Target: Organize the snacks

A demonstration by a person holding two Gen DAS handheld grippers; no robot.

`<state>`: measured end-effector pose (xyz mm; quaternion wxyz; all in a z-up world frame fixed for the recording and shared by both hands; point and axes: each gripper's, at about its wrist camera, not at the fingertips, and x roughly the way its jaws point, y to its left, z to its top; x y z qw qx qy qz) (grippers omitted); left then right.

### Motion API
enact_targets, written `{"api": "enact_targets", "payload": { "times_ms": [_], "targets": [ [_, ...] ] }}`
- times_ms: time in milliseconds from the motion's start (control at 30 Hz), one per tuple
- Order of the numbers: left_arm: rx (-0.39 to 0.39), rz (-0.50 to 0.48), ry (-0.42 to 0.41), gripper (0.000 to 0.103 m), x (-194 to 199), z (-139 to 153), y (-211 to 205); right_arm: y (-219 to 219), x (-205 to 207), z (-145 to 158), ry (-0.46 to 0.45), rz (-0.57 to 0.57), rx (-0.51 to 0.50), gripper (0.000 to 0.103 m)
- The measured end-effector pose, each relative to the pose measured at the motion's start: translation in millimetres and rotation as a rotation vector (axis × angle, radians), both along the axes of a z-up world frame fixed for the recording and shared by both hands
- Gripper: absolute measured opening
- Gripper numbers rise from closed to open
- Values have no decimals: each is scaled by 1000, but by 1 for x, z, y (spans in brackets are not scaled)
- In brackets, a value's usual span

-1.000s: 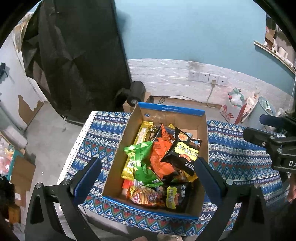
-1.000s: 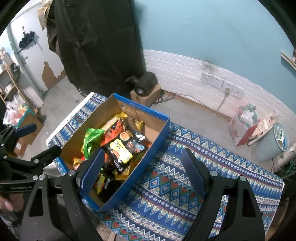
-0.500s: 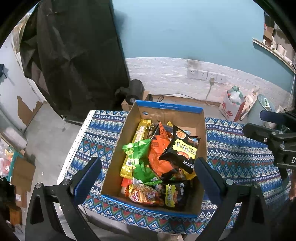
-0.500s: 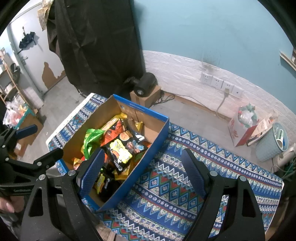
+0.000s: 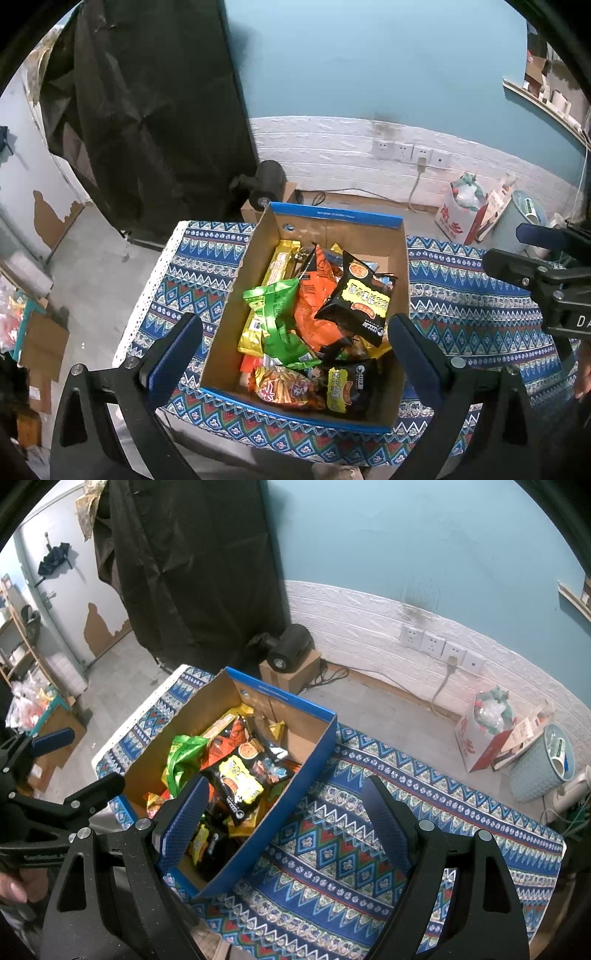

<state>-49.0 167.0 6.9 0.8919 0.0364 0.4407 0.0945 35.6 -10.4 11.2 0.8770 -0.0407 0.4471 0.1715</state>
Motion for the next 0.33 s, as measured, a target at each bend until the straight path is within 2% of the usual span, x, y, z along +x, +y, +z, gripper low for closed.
{"api": "enact_targets", "payload": {
  "times_ms": [333],
  "targets": [
    [-13,-19,-7,101,-3,2,-4,0,0,0,1,1,-1,84]
  ]
}}
